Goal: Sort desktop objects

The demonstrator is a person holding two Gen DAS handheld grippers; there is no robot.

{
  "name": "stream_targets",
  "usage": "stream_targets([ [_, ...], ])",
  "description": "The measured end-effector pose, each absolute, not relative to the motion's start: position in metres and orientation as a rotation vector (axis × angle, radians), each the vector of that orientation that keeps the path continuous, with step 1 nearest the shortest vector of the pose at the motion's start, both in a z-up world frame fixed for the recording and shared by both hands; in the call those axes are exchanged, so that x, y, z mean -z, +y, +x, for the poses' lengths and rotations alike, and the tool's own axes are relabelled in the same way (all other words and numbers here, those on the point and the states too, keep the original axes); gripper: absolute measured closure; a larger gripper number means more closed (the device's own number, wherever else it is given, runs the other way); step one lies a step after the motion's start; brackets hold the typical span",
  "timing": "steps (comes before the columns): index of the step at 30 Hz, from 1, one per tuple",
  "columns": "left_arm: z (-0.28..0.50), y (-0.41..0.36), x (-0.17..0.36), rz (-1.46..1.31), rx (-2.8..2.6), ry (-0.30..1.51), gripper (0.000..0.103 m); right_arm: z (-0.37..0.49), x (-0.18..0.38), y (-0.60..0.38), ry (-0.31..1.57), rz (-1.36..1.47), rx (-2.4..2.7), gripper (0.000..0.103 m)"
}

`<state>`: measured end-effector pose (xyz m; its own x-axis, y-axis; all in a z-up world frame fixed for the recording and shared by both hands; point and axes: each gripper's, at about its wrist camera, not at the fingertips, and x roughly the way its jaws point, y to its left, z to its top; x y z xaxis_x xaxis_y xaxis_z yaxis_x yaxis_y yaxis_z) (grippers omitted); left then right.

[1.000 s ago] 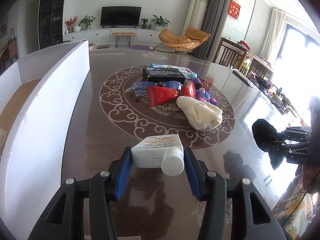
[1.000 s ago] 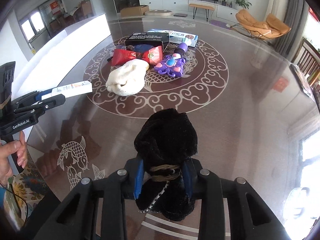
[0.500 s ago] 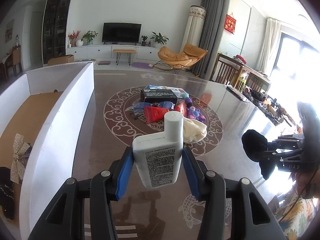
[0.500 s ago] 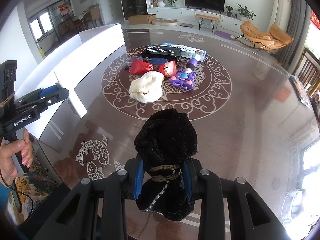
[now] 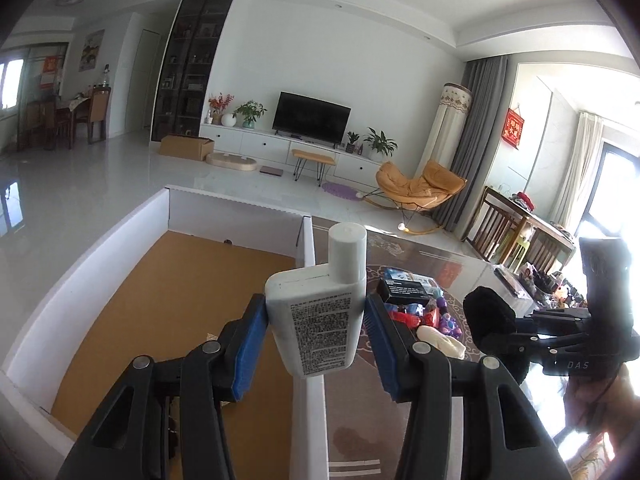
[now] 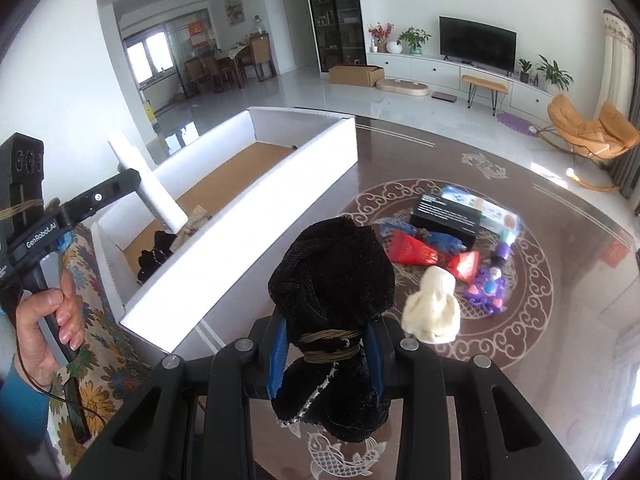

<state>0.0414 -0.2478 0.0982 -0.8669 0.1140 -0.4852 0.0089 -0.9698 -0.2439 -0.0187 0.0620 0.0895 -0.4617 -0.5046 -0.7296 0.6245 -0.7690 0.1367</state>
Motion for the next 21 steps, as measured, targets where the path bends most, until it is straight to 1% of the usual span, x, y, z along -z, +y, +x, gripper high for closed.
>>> stream_targets([
  [3,0.039,-0.288,-0.092,-0.893,-3.003,-0.365,0.054,-0.013,-0.107,-0.006,0.187,0.969,2.104,0.069],
  [6,0.031,-0.319,-0.077,-1.052,-2.998,-0.368,0.054,-0.003,-0.109,-0.073,0.212,0.939,1.977,0.069],
  [10,0.014,-0.349,-0.047,-1.282,-2.960,-0.362,0.054,0.007,-0.082,-0.150,0.318,0.976,1.849,0.068],
  [12,0.003,-0.360,-0.030,-1.409,-2.939,-0.358,0.053,0.005,-0.059,-0.174,0.333,1.029,1.811,0.064],
  [14,-0.005,-0.371,-0.014,-1.521,-2.928,-0.374,0.051,-0.002,-0.035,-0.192,0.345,1.103,1.768,0.051],
  [15,-0.007,-0.374,-0.008,-1.554,-2.931,-0.393,0.048,-0.005,-0.025,-0.198,0.346,1.132,1.757,0.035],
  [16,-0.008,-0.378,-0.004,-1.570,-2.935,-0.415,0.038,-0.008,-0.018,-0.201,0.348,1.149,1.756,0.024],
  [17,-0.007,-0.380,-0.002,-1.567,-2.947,-0.443,0.031,-0.010,-0.015,-0.201,0.351,1.146,1.768,0.023],
  [20,-0.002,-0.379,-0.005,-1.490,-2.990,-0.486,0.028,-0.015,-0.024,-0.187,0.301,1.087,1.814,0.021],
  [21,-0.001,-0.376,-0.005,-1.475,-3.006,-0.484,0.028,-0.017,-0.031,-0.180,0.277,1.059,1.834,0.016],
])
